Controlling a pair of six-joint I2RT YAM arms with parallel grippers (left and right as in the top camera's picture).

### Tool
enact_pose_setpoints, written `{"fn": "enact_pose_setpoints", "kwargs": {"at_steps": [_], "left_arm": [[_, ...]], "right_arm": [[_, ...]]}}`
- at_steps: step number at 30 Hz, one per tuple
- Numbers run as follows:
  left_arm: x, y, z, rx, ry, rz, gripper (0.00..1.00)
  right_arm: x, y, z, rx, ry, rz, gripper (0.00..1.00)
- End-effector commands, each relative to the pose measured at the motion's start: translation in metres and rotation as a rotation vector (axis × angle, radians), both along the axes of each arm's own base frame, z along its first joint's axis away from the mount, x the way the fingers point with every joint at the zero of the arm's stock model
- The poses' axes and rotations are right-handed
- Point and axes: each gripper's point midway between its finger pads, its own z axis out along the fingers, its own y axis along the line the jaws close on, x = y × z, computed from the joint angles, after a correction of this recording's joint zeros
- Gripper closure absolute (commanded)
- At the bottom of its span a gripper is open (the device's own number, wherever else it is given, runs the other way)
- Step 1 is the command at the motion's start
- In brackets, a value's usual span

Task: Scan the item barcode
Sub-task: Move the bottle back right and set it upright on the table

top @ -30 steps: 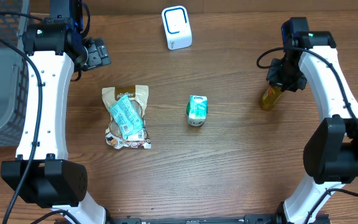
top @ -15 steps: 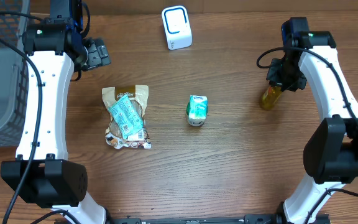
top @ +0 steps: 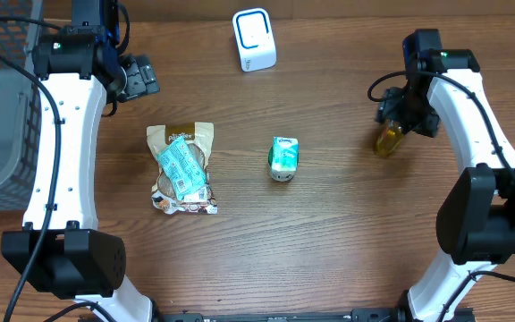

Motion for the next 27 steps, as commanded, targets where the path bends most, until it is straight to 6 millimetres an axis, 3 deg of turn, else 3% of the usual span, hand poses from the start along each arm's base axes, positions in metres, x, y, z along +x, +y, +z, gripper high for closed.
{"fn": "enact_pose_setpoints", "kwargs": {"at_steps": [1,5,11,12,14,17,27], "left_arm": [[0.001,0.001,0.007,0.016,-0.015,-0.014,0.0],[0.001,0.001,0.007,0.016,-0.015,-0.014,0.0],[0.001,0.001,0.007,0.016,-0.015,-0.014,0.0],[0.001,0.001,0.007,0.016,-0.015,-0.014,0.0],[0.001,0.001,0.007,0.016,-0.015,-0.014,0.01],[0.001,0.001,0.007,0.016,-0.015,-0.014,0.01],[0.001,0.001,0.007,0.016,-0.015,-0.014,0.0]], "right_arm": [[-0.003,-0.002,0.003,-0.003,0.004,0.001,0.12],[0.007,-0.003,0.03,-0.004,-0.04,-0.002,0.12],[0.034,-0.003,0.118,-0.009,-0.231,0.016,0.11],[0.037,-0.003,0.13,-0.01,-0.261,0.016,0.0],[0.046,-0.004,0.149,-0.011,-0.326,0.015,0.0],[0.053,-0.004,0.157,-0.012,-0.369,0.015,0.0],[0.056,-0.004,0.157,-0.012,-0.378,0.015,0.0]]}}
